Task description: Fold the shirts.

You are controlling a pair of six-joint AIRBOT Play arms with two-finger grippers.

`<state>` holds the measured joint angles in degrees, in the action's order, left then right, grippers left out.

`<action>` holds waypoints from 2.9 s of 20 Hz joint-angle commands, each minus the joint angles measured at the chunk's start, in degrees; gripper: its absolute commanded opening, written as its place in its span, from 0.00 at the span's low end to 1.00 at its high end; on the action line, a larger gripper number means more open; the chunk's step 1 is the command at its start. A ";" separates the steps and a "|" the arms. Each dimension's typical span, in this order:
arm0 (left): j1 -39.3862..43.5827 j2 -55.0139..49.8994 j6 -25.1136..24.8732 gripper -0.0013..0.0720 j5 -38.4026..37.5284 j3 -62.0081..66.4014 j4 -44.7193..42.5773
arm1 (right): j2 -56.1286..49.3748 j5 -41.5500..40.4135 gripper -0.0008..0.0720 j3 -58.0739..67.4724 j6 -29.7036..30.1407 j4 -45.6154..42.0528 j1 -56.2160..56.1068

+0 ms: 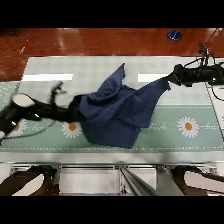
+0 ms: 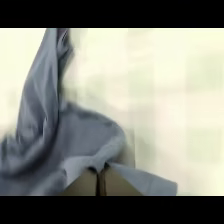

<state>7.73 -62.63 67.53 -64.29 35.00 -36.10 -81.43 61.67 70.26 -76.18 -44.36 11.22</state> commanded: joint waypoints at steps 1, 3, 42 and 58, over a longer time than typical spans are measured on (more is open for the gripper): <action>11.93 0.85 0.70 0.05 9.16 -6.10 3.45 | -6.97 -3.93 0.04 3.58 -2.27 1.42 -1.53; 13.79 0.44 0.63 0.26 10.34 -5.44 3.54 | -9.27 -5.01 0.23 3.58 -5.68 1.95 -2.05; -15.37 -25.27 -5.29 0.05 -13.09 19.67 -3.30 | 11.72 -16.24 0.04 -38.21 -0.90 17.05 -33.62; -39.65 18.86 -3.80 0.05 -3.26 56.87 27.56 | 37.86 19.52 0.04 36.70 -16.61 -26.12 -24.06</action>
<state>-29.82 -49.43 63.11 -68.71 85.80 -7.70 -47.92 74.87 100.40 -90.35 -64.40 -13.02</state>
